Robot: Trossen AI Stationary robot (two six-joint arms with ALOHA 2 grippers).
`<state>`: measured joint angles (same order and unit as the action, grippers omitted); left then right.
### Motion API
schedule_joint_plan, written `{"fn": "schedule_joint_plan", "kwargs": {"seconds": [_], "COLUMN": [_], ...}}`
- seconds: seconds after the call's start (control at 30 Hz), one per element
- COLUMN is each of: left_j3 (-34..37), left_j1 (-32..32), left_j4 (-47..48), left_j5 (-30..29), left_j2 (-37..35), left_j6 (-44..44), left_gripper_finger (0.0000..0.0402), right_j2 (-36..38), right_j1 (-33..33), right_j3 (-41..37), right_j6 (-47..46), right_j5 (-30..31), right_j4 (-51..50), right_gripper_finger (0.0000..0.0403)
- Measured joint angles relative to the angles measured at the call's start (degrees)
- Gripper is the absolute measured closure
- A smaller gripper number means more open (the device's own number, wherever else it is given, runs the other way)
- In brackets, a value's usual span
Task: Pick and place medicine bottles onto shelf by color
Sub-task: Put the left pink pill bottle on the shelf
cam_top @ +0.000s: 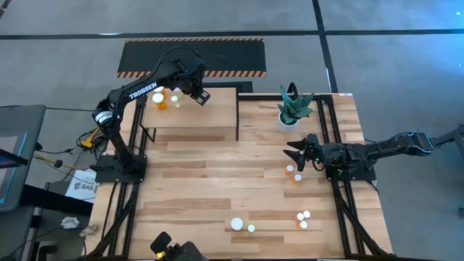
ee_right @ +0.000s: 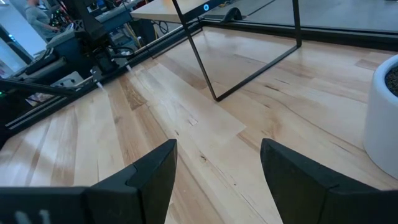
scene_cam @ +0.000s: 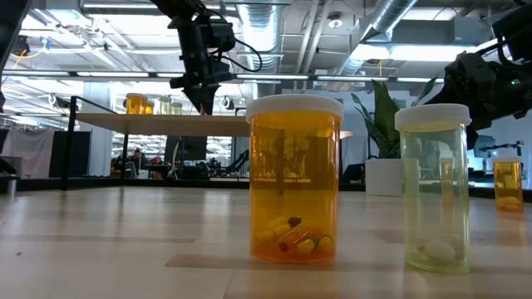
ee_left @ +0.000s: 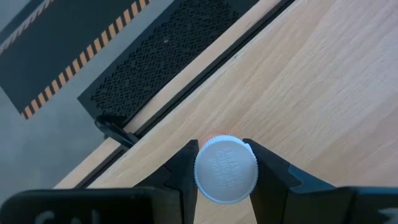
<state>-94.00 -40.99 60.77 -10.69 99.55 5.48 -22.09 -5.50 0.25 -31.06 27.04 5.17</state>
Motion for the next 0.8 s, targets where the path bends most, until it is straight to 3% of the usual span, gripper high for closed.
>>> {"fn": "schedule_joint_plan", "kwargs": {"seconds": [0.43, 0.8], "left_j3": [0.0, 0.15], "left_j1": [0.0, 0.17], "left_j4": [0.18, 0.59], "left_j5": [1.22, 1.64], "left_j2": [0.02, 0.22], "left_j6": [2.36, 3.06], "left_gripper_finger": [0.0305, 0.027], "right_j2": [0.0, 0.0], "right_j1": [0.0, 0.0], "right_j3": [0.0, 0.0], "right_j6": [0.0, 0.0], "right_j5": [-0.02, -0.02], "right_j4": [0.0, 0.0], "right_gripper_finger": [0.0147, 0.0147]}}
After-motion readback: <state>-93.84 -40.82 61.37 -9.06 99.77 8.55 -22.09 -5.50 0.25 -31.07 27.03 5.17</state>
